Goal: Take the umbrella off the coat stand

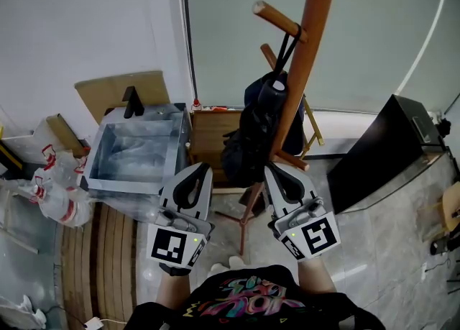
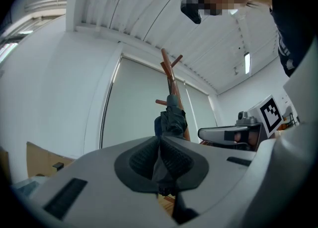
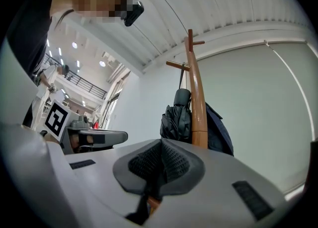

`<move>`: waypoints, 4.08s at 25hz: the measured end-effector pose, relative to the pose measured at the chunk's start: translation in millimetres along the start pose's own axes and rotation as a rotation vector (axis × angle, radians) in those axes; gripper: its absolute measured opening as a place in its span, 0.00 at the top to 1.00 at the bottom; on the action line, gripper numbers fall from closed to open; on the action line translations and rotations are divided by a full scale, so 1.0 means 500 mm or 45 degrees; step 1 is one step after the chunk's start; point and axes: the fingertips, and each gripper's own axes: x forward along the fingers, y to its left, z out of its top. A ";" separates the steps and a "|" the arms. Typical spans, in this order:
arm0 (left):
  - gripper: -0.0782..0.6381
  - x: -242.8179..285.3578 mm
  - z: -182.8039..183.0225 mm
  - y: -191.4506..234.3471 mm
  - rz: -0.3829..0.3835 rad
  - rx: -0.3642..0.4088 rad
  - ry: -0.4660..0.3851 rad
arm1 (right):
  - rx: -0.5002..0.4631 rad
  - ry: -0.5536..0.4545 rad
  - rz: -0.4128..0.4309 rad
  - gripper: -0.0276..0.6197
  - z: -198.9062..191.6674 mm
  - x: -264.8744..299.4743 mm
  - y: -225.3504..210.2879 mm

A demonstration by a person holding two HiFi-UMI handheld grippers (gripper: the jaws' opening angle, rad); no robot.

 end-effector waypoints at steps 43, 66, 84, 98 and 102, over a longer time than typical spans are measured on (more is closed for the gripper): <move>0.43 0.162 -0.096 -0.053 -0.631 -0.005 0.116 | 0.359 0.162 -0.056 0.42 -0.038 0.138 -0.022; 0.50 0.179 -0.096 -0.068 -0.631 -0.013 0.148 | 0.331 0.193 -0.176 0.60 -0.046 0.136 -0.047; 0.52 0.156 -0.012 -0.082 -0.569 -0.003 0.088 | 0.266 0.102 -0.102 0.61 0.040 0.116 -0.025; 0.52 0.126 0.034 -0.048 -0.441 0.067 0.074 | 0.275 0.061 0.013 0.61 0.084 0.138 0.014; 0.52 0.122 0.060 -0.029 -0.400 0.088 0.054 | 0.262 0.045 0.052 0.61 0.108 0.154 0.025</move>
